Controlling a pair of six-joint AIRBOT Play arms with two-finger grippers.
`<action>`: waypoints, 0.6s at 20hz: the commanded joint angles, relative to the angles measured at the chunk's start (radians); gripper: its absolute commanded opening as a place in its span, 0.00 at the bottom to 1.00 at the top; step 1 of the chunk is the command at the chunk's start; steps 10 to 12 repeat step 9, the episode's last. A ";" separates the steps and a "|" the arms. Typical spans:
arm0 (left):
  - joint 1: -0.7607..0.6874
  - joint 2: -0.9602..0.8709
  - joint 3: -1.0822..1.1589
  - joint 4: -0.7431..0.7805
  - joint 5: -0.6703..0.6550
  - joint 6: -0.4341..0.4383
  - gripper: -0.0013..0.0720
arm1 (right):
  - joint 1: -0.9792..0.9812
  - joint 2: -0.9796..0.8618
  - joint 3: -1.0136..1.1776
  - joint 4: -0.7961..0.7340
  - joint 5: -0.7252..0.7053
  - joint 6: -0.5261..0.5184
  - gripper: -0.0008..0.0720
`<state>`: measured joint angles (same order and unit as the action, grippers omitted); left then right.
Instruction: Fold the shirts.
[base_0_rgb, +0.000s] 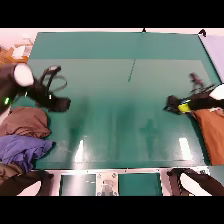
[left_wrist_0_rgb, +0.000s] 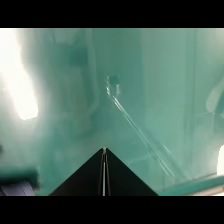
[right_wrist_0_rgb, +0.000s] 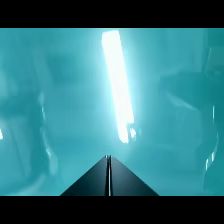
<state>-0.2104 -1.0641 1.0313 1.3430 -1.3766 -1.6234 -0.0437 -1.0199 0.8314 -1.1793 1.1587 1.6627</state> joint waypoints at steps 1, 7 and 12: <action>-0.021 0.206 -0.201 0.004 0.026 -0.074 0.06 | 0.221 0.018 -0.072 0.002 -0.068 0.009 0.04; -0.021 0.221 -0.200 0.010 0.036 -0.079 0.06 | 0.349 0.018 -0.073 0.035 0.021 0.012 0.04; -0.021 0.221 -0.200 0.010 0.043 -0.078 0.06 | 0.352 0.018 -0.073 0.035 0.021 0.012 0.04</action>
